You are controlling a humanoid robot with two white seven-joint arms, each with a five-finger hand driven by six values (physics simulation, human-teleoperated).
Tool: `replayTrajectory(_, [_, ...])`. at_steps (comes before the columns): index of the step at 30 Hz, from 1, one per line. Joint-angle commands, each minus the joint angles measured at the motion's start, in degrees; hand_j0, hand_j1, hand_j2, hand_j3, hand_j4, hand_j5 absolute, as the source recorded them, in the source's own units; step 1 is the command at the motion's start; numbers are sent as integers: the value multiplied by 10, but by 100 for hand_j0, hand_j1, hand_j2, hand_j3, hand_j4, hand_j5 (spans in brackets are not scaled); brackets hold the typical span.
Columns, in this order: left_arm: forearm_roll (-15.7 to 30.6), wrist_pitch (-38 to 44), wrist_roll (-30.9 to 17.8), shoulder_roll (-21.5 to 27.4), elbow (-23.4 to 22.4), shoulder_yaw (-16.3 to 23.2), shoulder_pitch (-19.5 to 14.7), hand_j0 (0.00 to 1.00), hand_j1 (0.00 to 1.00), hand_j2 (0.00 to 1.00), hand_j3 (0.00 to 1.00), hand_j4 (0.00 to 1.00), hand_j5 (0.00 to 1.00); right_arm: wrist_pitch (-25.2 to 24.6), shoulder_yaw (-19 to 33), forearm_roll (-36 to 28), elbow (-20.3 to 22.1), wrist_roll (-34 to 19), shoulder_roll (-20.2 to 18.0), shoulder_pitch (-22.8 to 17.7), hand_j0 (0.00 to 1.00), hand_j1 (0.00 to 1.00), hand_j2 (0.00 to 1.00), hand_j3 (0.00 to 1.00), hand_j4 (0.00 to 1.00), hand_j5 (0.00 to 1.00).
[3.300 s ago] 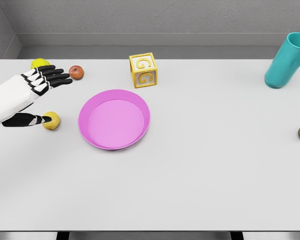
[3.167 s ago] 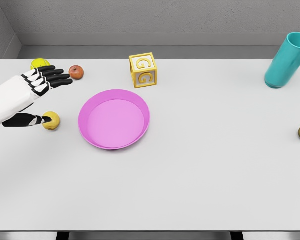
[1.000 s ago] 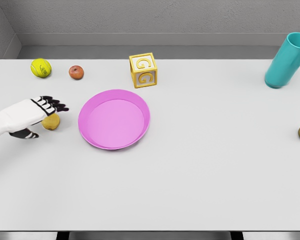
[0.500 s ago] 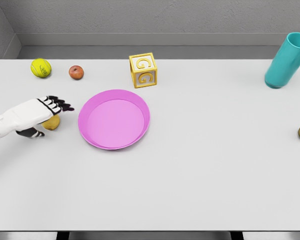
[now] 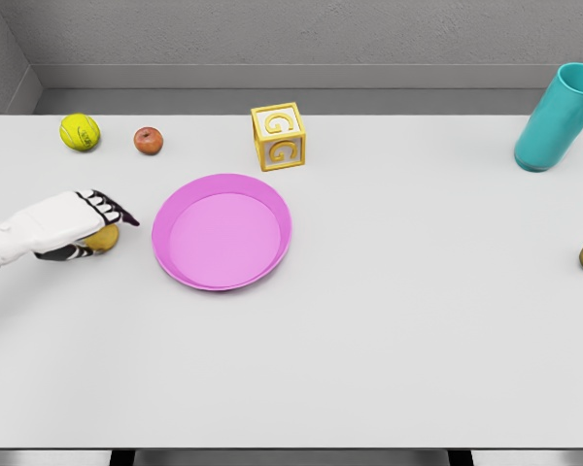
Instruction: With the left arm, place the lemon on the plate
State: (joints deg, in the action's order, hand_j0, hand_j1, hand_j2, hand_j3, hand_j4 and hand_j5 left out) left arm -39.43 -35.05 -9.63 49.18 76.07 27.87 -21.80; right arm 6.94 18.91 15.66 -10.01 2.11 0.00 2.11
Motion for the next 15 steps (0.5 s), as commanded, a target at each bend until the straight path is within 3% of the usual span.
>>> replayTrajectory(1, [2, 0, 0, 0, -1, 3, 0, 76, 76, 76, 76, 76, 76, 0, 0, 0, 0, 0, 0, 0, 100, 100, 100, 100, 100, 100])
replayTrajectory(8, [1, 0, 0, 7, -7, 7, 1, 76, 76, 76, 76, 76, 76, 0, 0, 0, 0, 0, 0, 0, 100, 100, 100, 100, 100, 100])
replayTrajectory(11, [-1, 0, 0, 8, -7, 6, 1, 61, 61, 61, 61, 61, 61, 0, 0, 0, 0, 0, 0, 0, 100, 100, 100, 100, 100, 100])
replayTrajectory(15, [0, 0, 0, 8, -6, 6, 1, 56, 56, 56, 56, 56, 56, 0, 0, 0, 0, -1, 0, 0, 100, 100, 100, 100, 100, 100])
